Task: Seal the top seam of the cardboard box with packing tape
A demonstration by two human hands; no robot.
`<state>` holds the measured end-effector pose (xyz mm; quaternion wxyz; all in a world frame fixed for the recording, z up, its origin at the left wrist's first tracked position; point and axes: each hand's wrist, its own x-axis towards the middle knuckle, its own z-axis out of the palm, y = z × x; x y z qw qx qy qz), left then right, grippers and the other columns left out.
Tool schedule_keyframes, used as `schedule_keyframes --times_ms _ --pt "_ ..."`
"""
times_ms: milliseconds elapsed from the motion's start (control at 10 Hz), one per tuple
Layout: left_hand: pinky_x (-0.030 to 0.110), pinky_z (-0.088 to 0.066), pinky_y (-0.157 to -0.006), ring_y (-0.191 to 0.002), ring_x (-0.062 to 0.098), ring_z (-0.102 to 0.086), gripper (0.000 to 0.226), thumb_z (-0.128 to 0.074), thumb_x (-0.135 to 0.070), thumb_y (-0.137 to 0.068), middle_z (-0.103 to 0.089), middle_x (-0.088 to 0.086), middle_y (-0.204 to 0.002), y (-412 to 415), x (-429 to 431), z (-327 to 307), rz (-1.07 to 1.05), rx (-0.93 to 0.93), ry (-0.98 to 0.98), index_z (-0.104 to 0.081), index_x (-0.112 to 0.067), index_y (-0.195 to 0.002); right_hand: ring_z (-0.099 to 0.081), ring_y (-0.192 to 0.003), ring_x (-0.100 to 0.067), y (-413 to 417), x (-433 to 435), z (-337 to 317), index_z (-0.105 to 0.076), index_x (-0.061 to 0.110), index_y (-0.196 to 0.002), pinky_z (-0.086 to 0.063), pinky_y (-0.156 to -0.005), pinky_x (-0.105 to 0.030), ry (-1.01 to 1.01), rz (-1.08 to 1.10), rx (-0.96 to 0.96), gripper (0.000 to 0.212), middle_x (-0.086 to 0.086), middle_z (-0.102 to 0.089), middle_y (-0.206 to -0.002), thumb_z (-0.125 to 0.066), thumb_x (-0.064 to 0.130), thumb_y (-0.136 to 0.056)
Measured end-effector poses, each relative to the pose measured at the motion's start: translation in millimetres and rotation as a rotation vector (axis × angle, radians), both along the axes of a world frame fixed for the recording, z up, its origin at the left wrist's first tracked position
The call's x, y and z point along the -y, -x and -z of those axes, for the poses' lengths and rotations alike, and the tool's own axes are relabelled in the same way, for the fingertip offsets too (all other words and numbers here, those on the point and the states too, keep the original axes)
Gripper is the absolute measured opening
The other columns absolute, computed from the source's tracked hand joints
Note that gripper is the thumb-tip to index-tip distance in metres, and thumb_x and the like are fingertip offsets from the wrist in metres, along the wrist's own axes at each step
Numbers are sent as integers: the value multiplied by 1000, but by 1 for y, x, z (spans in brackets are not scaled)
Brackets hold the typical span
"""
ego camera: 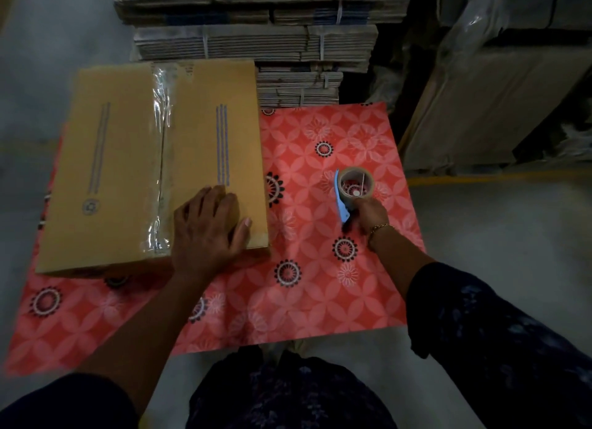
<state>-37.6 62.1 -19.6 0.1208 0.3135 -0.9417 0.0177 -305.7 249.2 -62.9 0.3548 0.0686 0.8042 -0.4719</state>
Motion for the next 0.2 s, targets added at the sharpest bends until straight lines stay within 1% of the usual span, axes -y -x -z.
schedule_keyframes --times_ms 100,200 --pt "48 -39 -97 -134 31 -51 49 -51 -51 -94 -58 8 -143 1 1 -1 11 -2 12 -57 -16 -128 -54 -63 -26 9 -1 16 -70 14 -77 -40 -59 -36 -56 -73 -28 31 -13 -66 -78 -70 35 -55" --pt "48 -40 -95 -132 32 -53 48 -51 -50 -94 -59 9 -141 3 1 -5 7 -10 7 -58 -15 -127 -60 -73 -29 12 -4 18 -74 4 -97 -45 -59 -36 -97 -44 -34 57 -12 -68 -79 -71 44 -56"
